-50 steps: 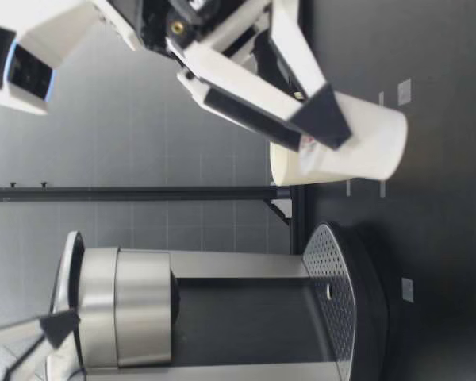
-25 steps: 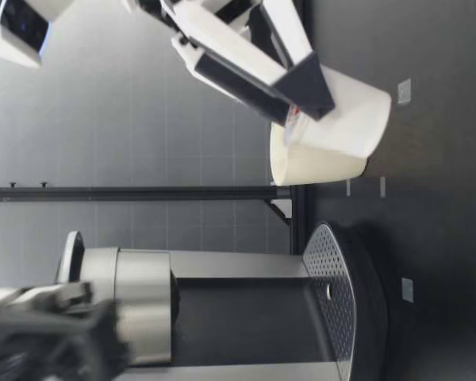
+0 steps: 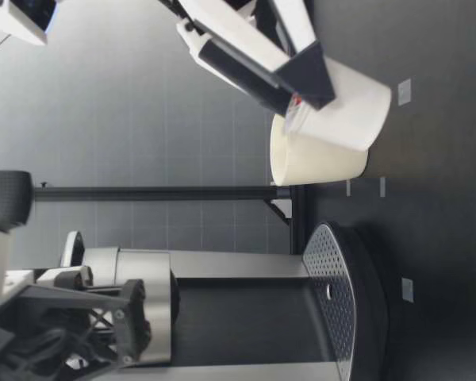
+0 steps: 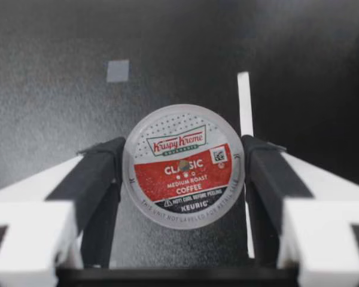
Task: Place the coffee capsule inside the capsule container, then place the cup onto the center of the cup tray.
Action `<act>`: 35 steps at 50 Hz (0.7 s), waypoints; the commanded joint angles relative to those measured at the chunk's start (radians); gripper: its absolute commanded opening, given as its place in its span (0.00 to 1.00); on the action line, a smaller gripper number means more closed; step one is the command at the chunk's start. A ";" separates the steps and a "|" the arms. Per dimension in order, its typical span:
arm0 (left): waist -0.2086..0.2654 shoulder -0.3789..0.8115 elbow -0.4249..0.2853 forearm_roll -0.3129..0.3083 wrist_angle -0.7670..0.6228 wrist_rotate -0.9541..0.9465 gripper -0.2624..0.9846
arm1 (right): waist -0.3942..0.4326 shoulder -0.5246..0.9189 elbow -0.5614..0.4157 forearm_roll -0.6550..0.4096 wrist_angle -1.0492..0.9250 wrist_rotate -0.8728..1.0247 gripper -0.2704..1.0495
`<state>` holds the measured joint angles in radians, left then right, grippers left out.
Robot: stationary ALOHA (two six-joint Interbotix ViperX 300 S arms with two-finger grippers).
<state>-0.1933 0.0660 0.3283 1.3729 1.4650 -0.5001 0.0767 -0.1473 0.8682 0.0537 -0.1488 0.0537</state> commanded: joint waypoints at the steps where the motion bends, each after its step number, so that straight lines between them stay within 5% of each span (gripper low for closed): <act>1: 0.014 -0.018 0.006 0.014 0.003 -0.011 0.31 | -0.006 -0.014 -0.009 -0.002 -0.020 -0.002 0.61; 18: 0.074 -0.031 0.046 0.035 -0.012 -0.026 0.31 | -0.006 -0.015 -0.009 -0.002 -0.023 0.003 0.61; 35: 0.103 -0.041 0.048 0.123 -0.011 -0.025 0.31 | -0.006 -0.015 -0.009 -0.002 -0.023 0.003 0.61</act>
<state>-0.1135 0.0660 0.3881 1.4634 1.4481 -0.5216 0.0767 -0.1473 0.8682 0.0537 -0.1611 0.0552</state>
